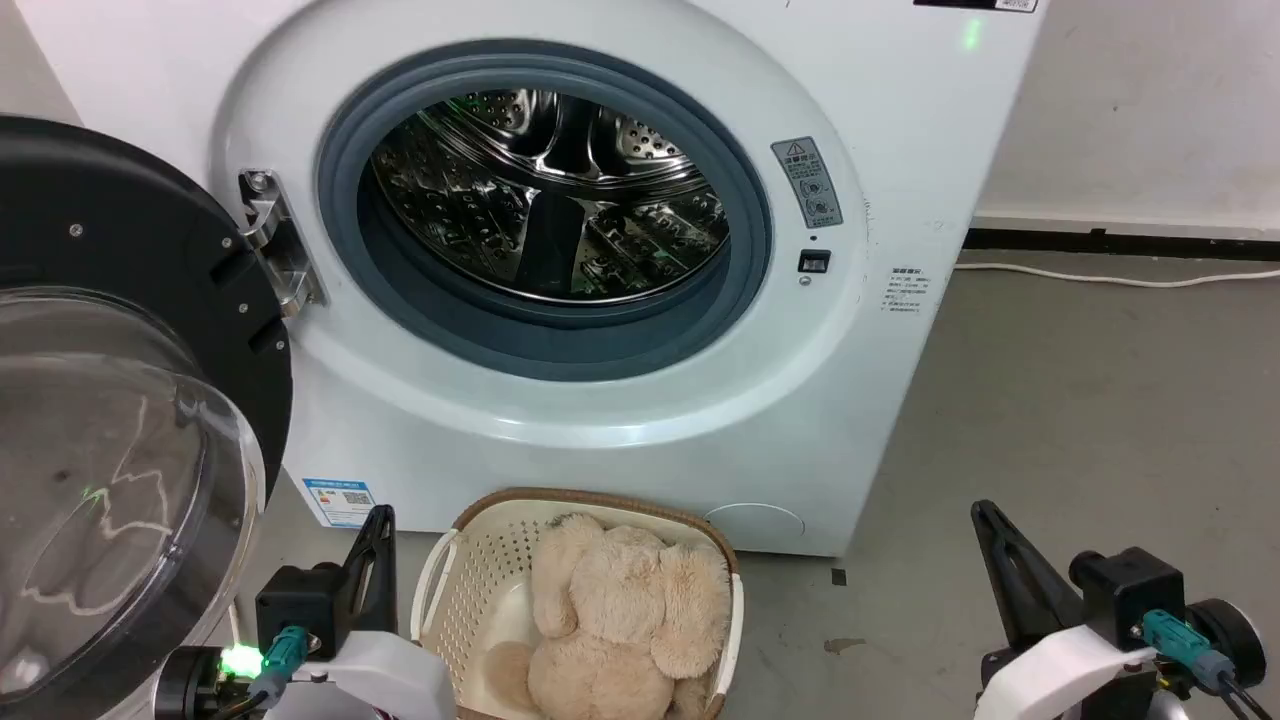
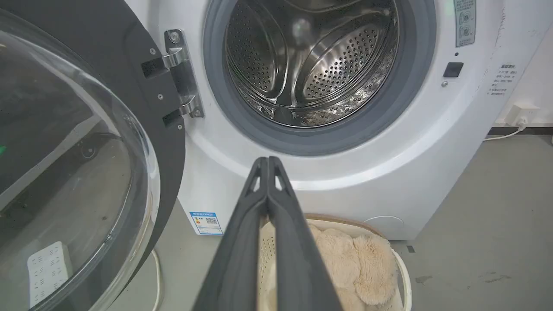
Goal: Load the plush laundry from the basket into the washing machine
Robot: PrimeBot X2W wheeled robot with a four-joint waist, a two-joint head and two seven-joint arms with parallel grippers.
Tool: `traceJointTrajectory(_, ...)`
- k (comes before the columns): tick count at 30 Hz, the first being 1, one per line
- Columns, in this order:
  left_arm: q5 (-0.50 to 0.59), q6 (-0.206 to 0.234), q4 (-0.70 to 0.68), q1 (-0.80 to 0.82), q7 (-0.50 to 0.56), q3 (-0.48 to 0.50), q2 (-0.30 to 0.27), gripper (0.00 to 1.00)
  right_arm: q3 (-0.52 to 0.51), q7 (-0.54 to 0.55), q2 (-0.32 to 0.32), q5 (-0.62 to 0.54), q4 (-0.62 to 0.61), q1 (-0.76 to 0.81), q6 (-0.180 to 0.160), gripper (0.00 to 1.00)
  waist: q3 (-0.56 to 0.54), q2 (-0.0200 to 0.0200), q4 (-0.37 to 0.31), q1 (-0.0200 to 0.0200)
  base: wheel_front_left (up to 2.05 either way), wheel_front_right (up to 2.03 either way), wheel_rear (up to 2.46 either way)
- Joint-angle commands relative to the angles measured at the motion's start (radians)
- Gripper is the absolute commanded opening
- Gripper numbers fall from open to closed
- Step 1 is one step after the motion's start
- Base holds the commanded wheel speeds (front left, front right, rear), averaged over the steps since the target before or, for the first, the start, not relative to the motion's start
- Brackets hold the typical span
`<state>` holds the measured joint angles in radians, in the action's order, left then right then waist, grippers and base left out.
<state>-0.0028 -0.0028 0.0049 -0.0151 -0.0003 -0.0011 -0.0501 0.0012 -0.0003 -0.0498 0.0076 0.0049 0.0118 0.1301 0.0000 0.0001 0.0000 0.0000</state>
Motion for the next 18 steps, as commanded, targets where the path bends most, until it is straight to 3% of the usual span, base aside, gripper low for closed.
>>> traceJointTrajectory(1,0.003,0.003,-0.005,0.015,0.0,0.001,0.0,0.0,-0.001,0.0,0.0,-0.008,-0.005,-0.012,0.001,0.0,0.0,-0.0001,0.0,0.0,0.0,0.0,0.0)
traceJointTrajectory(18,0.003,0.003,-0.005,0.015,0.0,0.001,0.0,0.0,-0.001,0.0,0.0,-0.008,-0.005,-0.012,0.001,0.0,0.0,-0.0001,0.0,0.0,0.0,0.0,0.0)
